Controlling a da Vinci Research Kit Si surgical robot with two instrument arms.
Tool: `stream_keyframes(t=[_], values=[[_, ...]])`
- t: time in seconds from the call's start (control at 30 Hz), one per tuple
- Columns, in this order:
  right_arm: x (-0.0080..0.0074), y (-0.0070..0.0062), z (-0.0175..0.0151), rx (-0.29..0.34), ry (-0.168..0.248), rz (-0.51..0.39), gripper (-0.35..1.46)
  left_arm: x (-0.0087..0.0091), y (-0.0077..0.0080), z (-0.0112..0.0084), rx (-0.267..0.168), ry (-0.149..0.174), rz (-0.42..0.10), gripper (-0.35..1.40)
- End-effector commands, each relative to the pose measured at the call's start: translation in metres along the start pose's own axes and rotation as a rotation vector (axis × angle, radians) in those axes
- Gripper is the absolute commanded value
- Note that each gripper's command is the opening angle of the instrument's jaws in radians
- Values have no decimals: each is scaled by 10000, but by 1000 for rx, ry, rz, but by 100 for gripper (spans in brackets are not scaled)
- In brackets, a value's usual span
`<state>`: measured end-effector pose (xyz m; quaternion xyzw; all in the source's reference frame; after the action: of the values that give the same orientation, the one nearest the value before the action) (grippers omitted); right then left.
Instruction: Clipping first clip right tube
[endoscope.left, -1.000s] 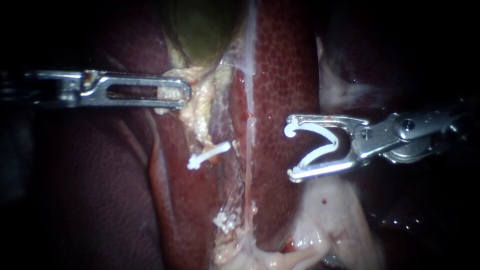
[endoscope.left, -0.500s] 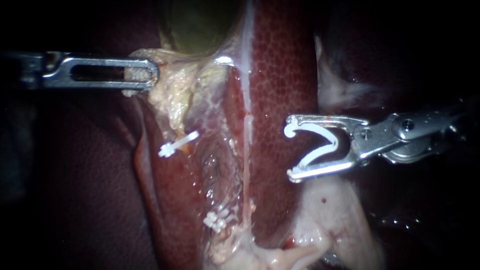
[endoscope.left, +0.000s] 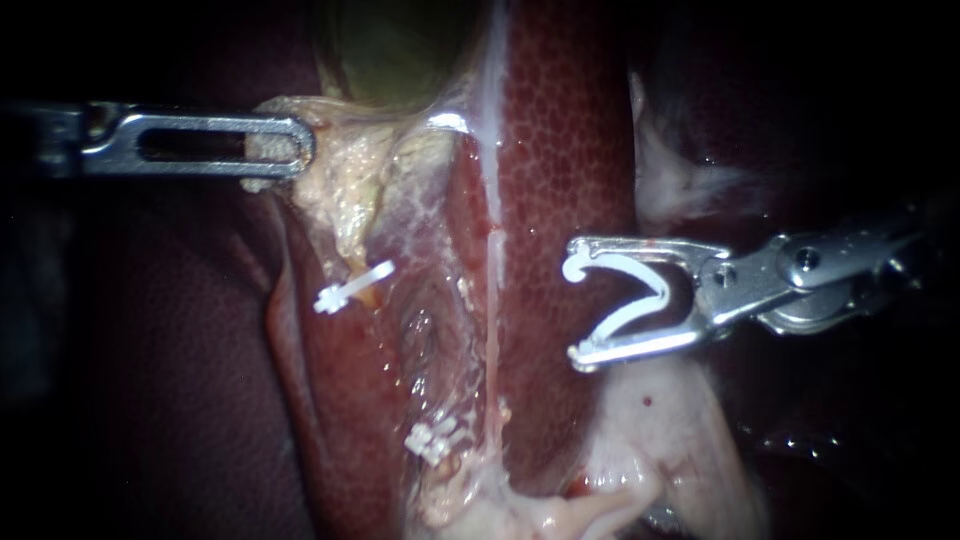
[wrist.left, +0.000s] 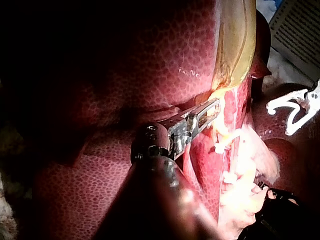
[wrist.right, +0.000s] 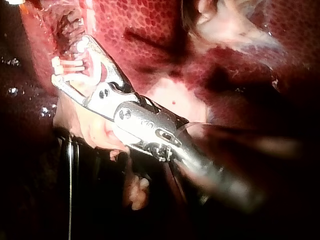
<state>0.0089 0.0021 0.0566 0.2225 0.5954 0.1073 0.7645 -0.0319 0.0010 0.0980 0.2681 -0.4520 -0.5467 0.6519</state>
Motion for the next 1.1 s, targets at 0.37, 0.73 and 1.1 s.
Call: stream_keyframes(t=[0.37, 0.73, 1.1], values=[[-80, -3, 47, 43, -50, 62, 60, 1, 0, 0, -1, 0, 0, -35], [-141, 10, 70, 56, -73, 117, 60, 3, 1, 1, -2, -1, 1, -35], [-161, 10, 95, 75, -93, 178, 60, 6, 0, 1, -3, -3, 2, -35]])
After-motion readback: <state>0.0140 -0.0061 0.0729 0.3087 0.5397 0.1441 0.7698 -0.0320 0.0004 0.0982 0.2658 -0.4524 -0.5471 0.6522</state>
